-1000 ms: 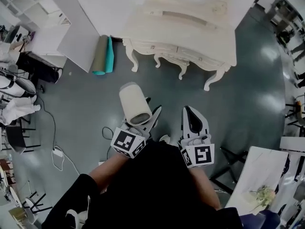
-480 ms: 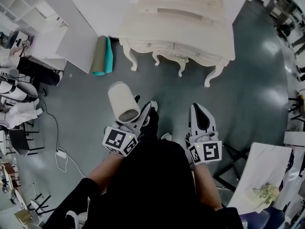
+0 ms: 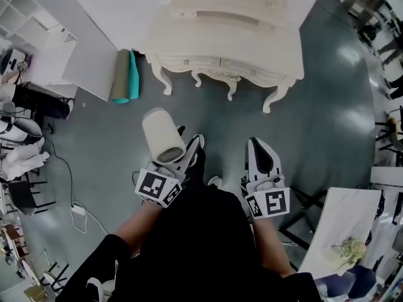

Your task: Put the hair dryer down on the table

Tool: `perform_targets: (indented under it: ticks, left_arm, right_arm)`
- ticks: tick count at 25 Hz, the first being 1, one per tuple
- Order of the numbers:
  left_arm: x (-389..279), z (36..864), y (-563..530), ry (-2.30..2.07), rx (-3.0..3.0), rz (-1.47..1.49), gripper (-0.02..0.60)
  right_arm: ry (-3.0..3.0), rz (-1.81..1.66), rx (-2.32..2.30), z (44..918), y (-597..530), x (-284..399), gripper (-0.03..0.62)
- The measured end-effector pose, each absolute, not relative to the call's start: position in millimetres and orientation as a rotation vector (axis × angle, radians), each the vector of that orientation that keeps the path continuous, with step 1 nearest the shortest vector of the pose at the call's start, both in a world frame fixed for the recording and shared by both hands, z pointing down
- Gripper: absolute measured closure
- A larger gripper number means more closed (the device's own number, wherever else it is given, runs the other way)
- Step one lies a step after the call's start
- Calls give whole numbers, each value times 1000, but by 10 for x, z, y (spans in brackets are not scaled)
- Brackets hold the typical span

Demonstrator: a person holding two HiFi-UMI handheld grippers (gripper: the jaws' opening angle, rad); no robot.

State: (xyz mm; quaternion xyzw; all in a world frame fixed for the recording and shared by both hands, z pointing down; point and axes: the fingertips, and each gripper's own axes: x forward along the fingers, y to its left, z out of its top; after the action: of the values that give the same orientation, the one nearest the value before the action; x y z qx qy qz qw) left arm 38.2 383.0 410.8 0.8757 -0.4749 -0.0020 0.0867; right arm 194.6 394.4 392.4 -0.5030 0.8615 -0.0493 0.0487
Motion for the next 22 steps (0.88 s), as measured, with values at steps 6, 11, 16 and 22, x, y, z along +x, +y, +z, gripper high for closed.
perform_targets:
  ticks: [6, 11, 16, 22]
  left_arm:
    - [312, 4176, 3440, -1370, 2616, -27, 388]
    - [199, 4178, 2951, -1384, 2576, -60, 388]
    - [-22, 4230, 2442, -1399, 2552, -65, 390]
    - [-310, 4240, 1887, -1378, 2536, -65, 390]
  right_arm:
    - [2640, -239, -1496, 3986, 3576, 1782, 574]
    - [2647, -218, -1581, 3949, 3088, 1752, 574]
    - [2613, -219, -1637, 3873, 2520, 1706, 574]
    - [2604, -227, -1655, 3778, 1919, 1425, 574]
